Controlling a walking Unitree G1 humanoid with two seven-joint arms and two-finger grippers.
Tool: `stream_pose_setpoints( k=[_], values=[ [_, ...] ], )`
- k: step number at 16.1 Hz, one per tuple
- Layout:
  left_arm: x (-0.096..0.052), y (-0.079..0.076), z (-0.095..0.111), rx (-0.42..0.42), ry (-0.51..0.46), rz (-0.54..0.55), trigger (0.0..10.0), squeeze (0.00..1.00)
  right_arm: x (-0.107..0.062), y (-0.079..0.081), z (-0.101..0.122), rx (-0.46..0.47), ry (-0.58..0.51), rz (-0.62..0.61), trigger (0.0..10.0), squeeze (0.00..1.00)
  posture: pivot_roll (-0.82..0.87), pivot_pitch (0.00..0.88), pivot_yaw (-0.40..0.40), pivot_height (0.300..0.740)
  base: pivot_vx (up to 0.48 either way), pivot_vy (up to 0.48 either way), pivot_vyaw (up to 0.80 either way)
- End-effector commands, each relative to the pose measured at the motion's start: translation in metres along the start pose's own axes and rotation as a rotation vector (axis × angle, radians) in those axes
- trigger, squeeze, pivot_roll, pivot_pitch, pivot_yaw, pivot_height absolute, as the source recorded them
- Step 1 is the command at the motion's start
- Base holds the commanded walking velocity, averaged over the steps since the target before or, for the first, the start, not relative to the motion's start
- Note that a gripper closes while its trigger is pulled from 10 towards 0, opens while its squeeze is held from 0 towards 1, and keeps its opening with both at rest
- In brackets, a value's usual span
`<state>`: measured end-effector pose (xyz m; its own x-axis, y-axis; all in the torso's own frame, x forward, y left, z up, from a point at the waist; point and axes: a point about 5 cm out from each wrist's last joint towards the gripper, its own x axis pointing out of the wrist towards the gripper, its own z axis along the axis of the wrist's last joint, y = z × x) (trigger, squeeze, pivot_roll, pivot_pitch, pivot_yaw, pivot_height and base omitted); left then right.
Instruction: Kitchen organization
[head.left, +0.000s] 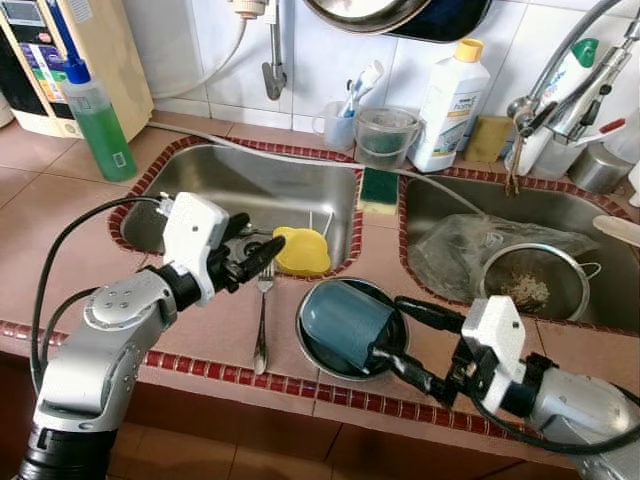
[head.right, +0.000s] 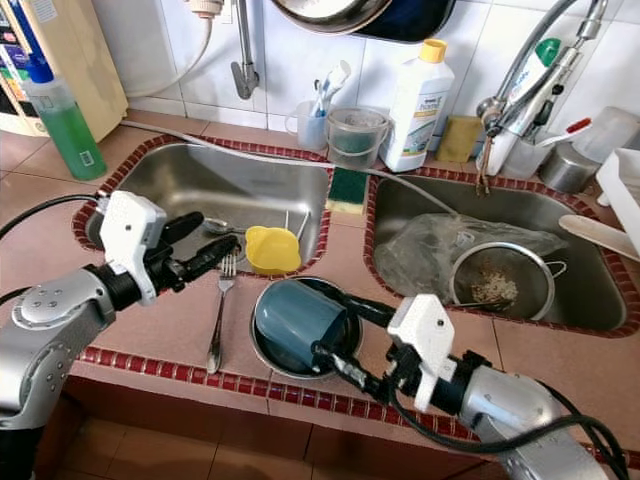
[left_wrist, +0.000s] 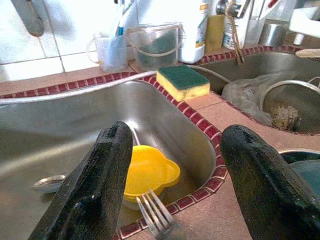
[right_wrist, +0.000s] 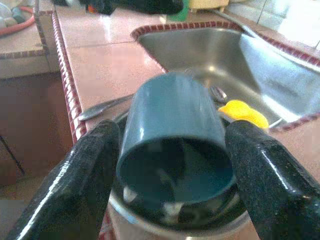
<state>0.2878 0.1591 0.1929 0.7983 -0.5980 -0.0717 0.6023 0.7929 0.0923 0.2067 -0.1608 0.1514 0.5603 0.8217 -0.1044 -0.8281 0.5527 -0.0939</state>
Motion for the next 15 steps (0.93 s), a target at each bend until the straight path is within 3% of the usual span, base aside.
stream_pose_setpoints(
  k=[1,4,10,15],
  values=[
    [0.001,-0.001,0.003,0.002,-0.015,-0.001,10.0,0.00,-0.007,0.000,0.004,-0.038,-0.010,0.009,10.0,0.00,-0.10,0.065,-0.027,0.732,0.000,0.000,0.00],
    [0.003,-0.002,0.004,-0.003,-0.017,-0.006,10.0,0.00,-0.015,0.007,0.010,0.096,-0.059,0.041,10.0,0.00,-0.11,0.070,-0.025,0.732,0.000,0.000,0.00],
    [0.004,-0.001,0.005,-0.004,-0.019,-0.012,10.0,0.00,-0.016,0.027,-0.011,0.217,-0.007,0.078,10.0,0.00,-0.11,0.071,-0.021,0.732,0.000,0.000,0.00],
    [0.003,-0.006,0.004,0.014,0.000,-0.061,10.0,0.00,-0.003,0.011,-0.020,0.251,-0.026,-0.027,10.0,0.00,-0.10,0.064,-0.016,0.732,0.000,0.000,0.00]
  ],
)
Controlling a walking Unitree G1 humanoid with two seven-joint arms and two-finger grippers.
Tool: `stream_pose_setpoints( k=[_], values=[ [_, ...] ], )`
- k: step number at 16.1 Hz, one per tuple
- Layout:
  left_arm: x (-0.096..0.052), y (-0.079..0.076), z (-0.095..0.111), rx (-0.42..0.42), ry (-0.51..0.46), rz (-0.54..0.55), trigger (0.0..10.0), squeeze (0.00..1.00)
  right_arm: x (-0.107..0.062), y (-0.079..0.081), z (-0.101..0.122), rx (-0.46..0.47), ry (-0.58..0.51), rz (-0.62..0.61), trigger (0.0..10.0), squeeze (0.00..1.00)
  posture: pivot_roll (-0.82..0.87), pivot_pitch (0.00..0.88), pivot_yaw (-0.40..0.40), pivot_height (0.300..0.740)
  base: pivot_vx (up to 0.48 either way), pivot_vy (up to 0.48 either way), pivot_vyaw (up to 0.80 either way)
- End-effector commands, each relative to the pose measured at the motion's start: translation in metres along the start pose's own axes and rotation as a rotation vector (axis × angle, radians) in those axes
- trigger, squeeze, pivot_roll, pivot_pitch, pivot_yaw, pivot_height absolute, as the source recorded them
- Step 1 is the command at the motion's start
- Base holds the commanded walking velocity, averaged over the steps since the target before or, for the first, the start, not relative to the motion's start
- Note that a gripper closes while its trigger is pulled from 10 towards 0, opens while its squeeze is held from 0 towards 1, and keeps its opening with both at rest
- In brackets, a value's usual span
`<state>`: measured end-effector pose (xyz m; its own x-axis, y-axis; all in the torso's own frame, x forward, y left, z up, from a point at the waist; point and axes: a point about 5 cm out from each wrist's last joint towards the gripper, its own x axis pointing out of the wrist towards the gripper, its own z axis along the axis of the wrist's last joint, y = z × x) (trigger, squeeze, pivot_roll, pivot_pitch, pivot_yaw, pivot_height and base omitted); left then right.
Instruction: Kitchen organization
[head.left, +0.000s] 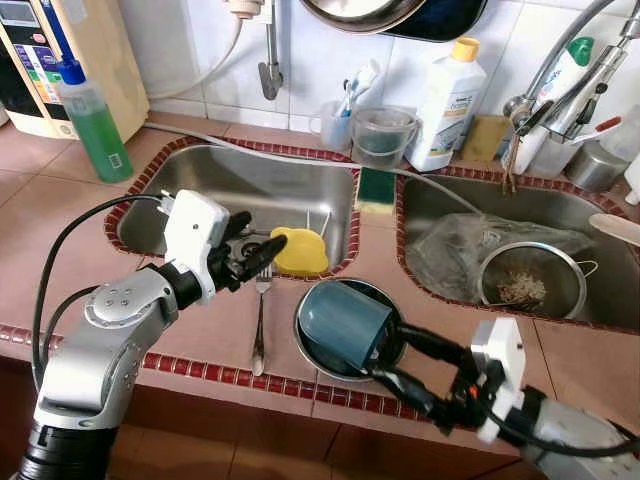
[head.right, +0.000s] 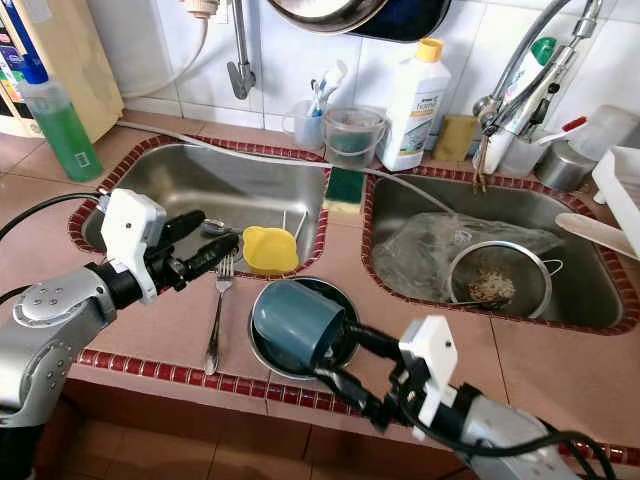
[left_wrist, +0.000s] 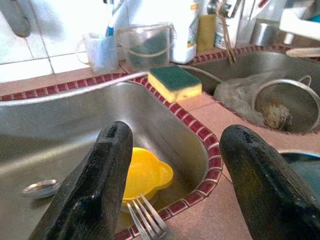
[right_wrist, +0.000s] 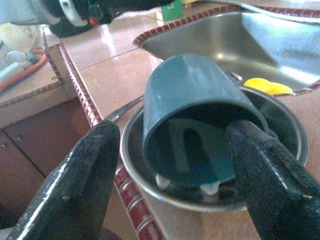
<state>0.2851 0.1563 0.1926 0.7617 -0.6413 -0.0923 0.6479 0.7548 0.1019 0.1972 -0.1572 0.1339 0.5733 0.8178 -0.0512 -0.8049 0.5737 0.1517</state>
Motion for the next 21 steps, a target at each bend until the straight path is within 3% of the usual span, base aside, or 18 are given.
stream_pose_setpoints(
  k=[1,3,6,8,11,15,21],
  values=[
    [-0.002,-0.012,0.003,0.014,0.000,-0.096,10.0,0.00,0.001,-0.003,-0.002,0.005,0.013,-0.014,10.0,0.00,-0.09,0.064,-0.017,0.732,0.000,0.000,0.00],
    [-0.017,-0.018,0.004,0.039,0.010,-0.202,10.0,0.00,0.005,-0.006,-0.001,0.007,0.005,-0.007,10.0,0.00,-0.09,0.064,-0.021,0.732,0.000,0.000,0.00],
    [-0.034,-0.016,0.004,0.069,0.021,-0.242,10.0,0.00,0.007,-0.009,-0.003,0.017,0.010,-0.009,10.0,0.00,-0.08,0.061,-0.022,0.732,0.000,0.000,0.00],
    [-0.044,-0.015,0.003,0.044,0.043,-0.263,10.0,0.00,0.005,-0.010,-0.006,0.032,0.023,-0.004,10.0,0.00,-0.08,0.060,-0.022,0.732,0.000,0.000,0.00],
    [-0.059,-0.022,0.002,0.064,0.082,-0.306,10.0,0.00,0.001,-0.005,-0.015,0.075,0.051,0.027,10.0,0.00,-0.06,0.061,-0.031,0.732,0.000,0.000,0.00],
    [-0.064,-0.026,0.006,0.070,0.075,-0.341,10.0,0.00,0.005,-0.006,-0.022,0.083,0.065,0.039,10.0,0.00,-0.05,0.064,-0.033,0.732,0.000,0.000,0.00],
    [-0.063,-0.037,0.009,0.075,0.069,-0.363,10.0,0.00,0.017,-0.024,-0.019,0.064,0.047,0.033,10.0,0.00,-0.04,0.061,-0.036,0.732,0.000,0.000,0.00]
  ],
)
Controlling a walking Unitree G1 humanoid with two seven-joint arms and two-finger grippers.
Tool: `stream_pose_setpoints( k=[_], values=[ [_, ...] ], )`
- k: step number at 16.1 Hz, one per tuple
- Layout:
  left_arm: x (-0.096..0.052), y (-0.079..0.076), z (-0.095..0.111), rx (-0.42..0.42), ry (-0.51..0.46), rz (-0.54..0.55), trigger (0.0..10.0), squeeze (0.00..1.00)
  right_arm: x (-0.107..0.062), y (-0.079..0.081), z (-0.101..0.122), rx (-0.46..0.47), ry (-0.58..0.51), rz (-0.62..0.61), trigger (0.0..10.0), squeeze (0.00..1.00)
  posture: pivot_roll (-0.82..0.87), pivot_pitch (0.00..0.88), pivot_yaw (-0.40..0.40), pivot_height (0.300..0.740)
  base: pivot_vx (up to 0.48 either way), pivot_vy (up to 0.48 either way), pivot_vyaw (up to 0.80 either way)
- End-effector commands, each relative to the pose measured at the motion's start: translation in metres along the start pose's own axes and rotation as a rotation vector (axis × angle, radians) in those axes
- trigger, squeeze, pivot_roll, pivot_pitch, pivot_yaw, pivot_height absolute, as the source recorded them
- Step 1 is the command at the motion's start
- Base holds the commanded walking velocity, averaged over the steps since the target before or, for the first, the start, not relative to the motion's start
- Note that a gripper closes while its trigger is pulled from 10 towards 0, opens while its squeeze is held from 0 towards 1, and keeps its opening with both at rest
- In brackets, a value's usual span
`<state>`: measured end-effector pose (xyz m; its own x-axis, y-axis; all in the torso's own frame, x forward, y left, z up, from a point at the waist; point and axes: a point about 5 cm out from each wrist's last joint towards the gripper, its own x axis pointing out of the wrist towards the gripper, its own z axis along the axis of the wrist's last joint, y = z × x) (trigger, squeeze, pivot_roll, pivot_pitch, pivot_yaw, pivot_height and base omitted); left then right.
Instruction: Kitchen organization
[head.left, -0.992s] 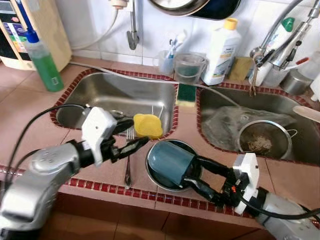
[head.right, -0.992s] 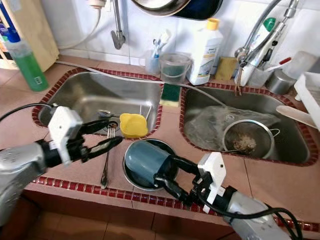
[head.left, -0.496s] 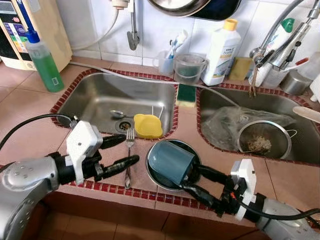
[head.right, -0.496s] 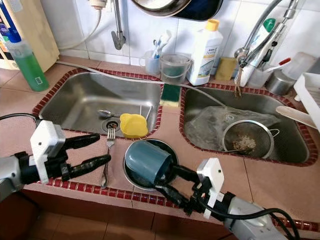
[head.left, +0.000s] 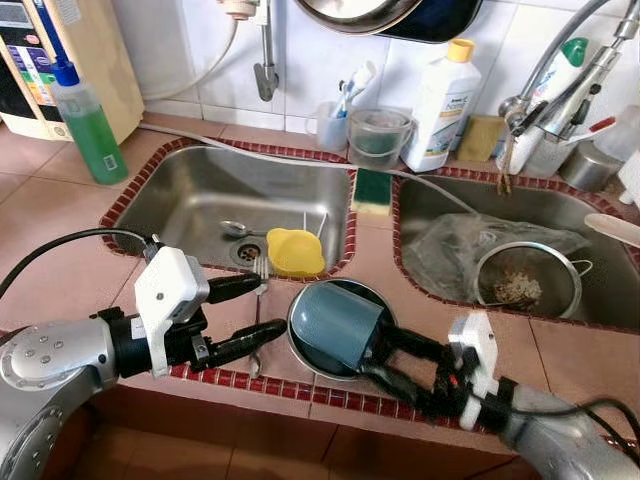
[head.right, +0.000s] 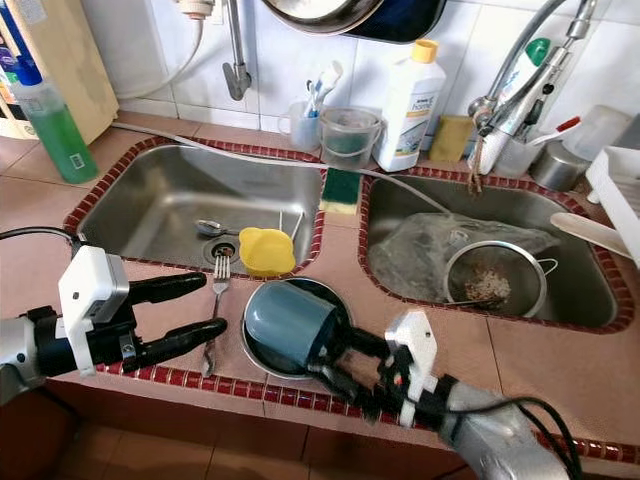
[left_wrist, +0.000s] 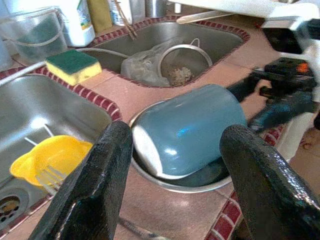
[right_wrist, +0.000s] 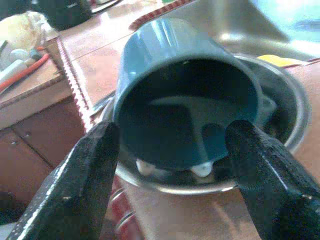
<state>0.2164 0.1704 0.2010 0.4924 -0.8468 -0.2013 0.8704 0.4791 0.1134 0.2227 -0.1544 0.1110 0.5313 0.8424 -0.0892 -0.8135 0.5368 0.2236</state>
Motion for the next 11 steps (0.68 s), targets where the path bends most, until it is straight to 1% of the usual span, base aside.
stream_pose_setpoints(
  k=[1,2,3,6,8,10,11],
  values=[
    [0.001,-0.006,0.004,0.010,-0.004,-0.018,10.0,0.00,0.000,-0.005,0.002,-0.004,-0.004,-0.001,10.0,0.00,-0.03,0.060,-0.036,0.732,0.000,0.000,0.00],
    [0.001,-0.007,0.005,0.013,-0.006,-0.021,10.0,0.00,0.000,-0.006,0.003,-0.006,-0.002,0.013,10.0,0.00,-0.03,0.058,-0.040,0.732,0.000,0.000,0.00],
    [0.001,-0.008,0.007,0.015,-0.015,-0.020,10.0,0.00,-0.003,-0.007,0.004,-0.015,0.016,0.032,10.0,0.00,-0.03,0.059,-0.041,0.732,0.000,0.000,0.00],
    [0.001,-0.009,0.006,0.013,-0.012,-0.017,10.0,0.00,-0.015,-0.006,0.000,-0.011,0.056,0.042,10.0,0.00,-0.02,0.059,-0.044,0.732,0.000,0.000,0.00],
    [0.001,-0.009,0.006,0.010,-0.012,-0.013,10.0,0.00,-0.022,-0.004,-0.002,0.010,0.061,0.054,10.0,0.00,-0.03,0.066,-0.048,0.732,0.000,0.000,0.00],
    [0.002,-0.010,0.006,0.006,-0.015,-0.015,10.0,0.00,-0.022,-0.005,0.001,0.009,0.044,0.069,10.0,0.00,-0.03,0.067,-0.048,0.732,0.000,0.000,0.00],
    [0.003,-0.010,0.006,0.006,-0.018,-0.016,10.0,0.00,-0.019,-0.007,0.004,0.003,0.031,0.066,10.0,0.00,-0.03,0.066,-0.048,0.732,0.000,0.000,0.00]
  ],
)
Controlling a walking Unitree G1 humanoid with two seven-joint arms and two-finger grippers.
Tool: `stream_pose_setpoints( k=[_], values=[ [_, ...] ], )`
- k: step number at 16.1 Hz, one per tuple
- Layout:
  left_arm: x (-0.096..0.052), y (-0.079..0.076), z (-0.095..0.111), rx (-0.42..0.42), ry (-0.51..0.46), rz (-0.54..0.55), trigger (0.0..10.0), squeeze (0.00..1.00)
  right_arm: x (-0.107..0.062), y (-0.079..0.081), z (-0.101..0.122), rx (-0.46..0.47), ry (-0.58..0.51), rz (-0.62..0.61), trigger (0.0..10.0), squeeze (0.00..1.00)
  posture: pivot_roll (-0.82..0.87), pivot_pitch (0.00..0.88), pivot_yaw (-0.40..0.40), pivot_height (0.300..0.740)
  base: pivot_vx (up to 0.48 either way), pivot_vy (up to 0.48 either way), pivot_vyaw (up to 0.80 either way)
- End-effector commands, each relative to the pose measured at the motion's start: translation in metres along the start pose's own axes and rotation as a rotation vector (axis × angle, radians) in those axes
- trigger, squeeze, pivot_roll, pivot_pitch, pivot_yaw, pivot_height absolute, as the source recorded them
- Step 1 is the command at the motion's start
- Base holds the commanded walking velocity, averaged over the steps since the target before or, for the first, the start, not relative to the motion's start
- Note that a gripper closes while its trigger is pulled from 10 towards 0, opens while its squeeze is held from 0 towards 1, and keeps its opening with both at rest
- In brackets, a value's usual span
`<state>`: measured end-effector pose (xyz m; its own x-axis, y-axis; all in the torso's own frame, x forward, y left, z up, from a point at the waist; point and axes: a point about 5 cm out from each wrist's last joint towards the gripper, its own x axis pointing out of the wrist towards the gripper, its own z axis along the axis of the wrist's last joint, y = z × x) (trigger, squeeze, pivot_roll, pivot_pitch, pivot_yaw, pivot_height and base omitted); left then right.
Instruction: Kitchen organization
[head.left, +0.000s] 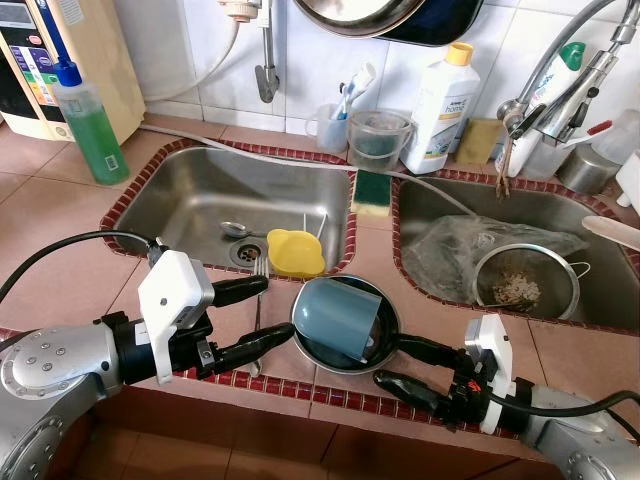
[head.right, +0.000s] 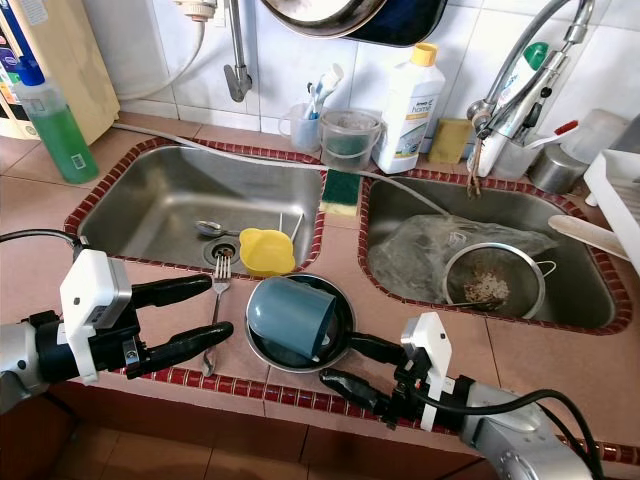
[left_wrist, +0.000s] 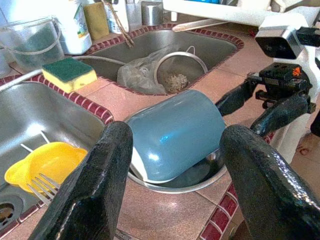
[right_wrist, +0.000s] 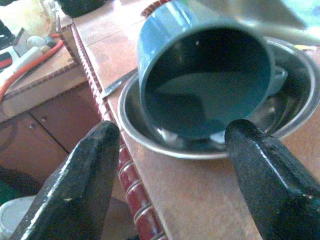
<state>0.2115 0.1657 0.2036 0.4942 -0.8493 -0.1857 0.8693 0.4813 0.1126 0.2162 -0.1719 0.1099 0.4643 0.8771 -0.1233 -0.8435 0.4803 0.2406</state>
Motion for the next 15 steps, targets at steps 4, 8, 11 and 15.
stream_pose_setpoints(
  k=[4,8,11,15],
  values=[
    [0.003,-0.004,0.004,0.015,-0.002,-0.020,10.0,0.00,0.008,-0.012,0.017,-0.045,-0.038,0.020,10.0,0.00,-0.02,0.062,-0.048,0.732,0.000,0.000,0.00],
    [0.003,-0.004,0.005,0.020,-0.008,-0.011,10.0,0.00,0.018,-0.017,0.026,-0.062,-0.042,0.060,10.0,0.00,0.00,0.057,-0.059,0.732,0.000,0.000,0.00],
    [0.002,-0.005,0.006,0.024,-0.008,0.000,10.0,0.00,0.025,-0.017,0.023,-0.050,-0.032,0.096,10.0,0.00,0.01,0.055,-0.069,0.732,0.000,0.000,0.00],
    [0.000,-0.007,0.006,0.022,-0.008,0.011,10.0,0.00,0.041,-0.018,0.020,-0.033,-0.040,0.120,10.0,0.00,0.03,0.052,-0.077,0.732,0.000,0.000,0.00]
  ],
)
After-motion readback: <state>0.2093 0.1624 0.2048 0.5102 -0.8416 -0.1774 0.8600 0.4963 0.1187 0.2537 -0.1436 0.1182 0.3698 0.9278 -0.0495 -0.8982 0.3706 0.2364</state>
